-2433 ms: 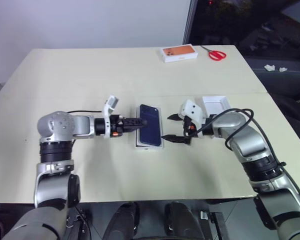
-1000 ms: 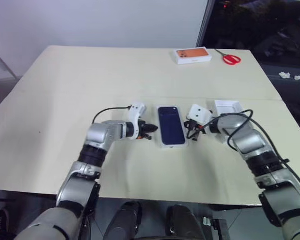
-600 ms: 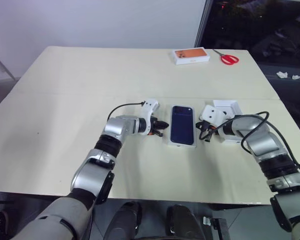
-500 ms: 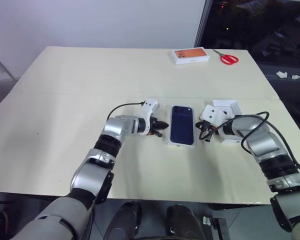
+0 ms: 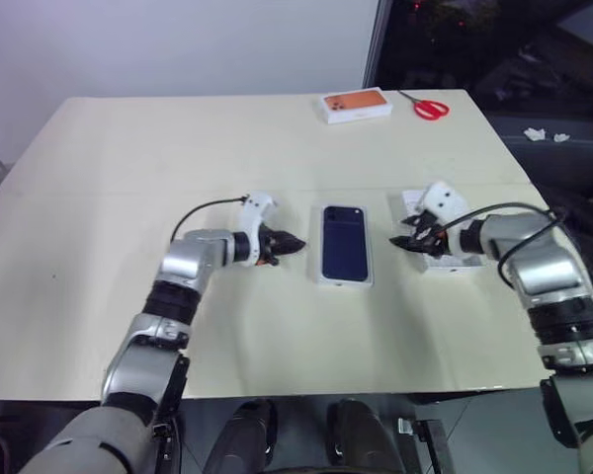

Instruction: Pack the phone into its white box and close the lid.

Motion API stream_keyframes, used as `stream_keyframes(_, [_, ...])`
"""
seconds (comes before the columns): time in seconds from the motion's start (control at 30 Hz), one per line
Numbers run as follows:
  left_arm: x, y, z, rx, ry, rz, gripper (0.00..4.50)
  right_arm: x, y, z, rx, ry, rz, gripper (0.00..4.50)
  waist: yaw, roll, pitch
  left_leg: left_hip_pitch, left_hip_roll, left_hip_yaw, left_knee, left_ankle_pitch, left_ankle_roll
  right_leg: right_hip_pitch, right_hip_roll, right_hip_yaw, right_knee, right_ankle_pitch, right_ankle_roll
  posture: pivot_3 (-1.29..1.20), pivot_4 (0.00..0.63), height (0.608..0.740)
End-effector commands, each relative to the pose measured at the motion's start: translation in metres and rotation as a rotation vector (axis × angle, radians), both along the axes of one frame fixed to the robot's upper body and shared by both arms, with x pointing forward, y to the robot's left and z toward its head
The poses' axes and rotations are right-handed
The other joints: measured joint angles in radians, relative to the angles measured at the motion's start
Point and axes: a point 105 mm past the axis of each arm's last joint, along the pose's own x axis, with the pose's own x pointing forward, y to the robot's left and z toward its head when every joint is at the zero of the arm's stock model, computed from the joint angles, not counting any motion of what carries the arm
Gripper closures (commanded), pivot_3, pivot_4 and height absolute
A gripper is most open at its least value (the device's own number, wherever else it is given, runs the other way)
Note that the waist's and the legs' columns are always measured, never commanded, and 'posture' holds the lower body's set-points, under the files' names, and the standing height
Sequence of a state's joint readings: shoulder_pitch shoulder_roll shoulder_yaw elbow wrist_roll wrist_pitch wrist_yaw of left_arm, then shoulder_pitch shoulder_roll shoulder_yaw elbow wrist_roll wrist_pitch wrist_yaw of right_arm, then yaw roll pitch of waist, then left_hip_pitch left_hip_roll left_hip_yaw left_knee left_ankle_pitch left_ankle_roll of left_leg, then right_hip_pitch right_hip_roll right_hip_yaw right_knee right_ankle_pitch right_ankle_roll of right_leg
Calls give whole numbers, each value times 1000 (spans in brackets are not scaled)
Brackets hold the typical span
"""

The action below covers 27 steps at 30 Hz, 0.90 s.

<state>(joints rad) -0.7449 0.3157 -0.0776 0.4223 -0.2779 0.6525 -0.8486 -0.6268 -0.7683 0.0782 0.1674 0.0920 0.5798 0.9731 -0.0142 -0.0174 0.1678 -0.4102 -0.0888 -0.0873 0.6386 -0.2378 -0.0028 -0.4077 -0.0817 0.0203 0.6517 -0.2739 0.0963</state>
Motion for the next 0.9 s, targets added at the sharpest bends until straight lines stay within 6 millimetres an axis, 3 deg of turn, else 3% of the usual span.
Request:
stream_keyframes(0.03, [-1,14,27,10,-213,-15,608,1,-2,31,33,-46,-74,2,2,0,0,0,0,0,0,0,0,0,0,0,0,0,0,0,150,740])
stream_keyframes(0.07, [-4,16,33,11,-273,-32,127,2,-7,32,34,-27,-130,0,3,0,0,0,0,0,0,0,0,0,0,0,0,0,0,0,150,740])
stream_keyframes(0.23, [-23,28,50,-44,-430,-99,127,-7,-23,17,59,153,-343,0,12,0,0,0,-1,0,-1,0,0,0,-2,1,-2,0,-1,0,150,740])
stream_keyframes(0.4, [-48,45,54,-121,-477,-142,127,-23,-12,7,104,311,-456,0,6,0,0,-1,0,1,-4,0,0,-2,-2,2,-2,0,-1,0,150,740])
stream_keyframes(0.6, [-80,55,39,-104,-432,-216,127,-27,-11,-1,90,370,-573,0,2,1,0,-1,0,1,-5,0,0,-3,-2,2,-2,0,-1,0,150,740])
stream_keyframes(0.9, [-90,54,35,-117,-420,-184,127,-23,-5,-10,47,380,-607,0,3,1,0,-1,0,1,-5,0,0,-2,-2,2,-2,0,-1,0,150,740])
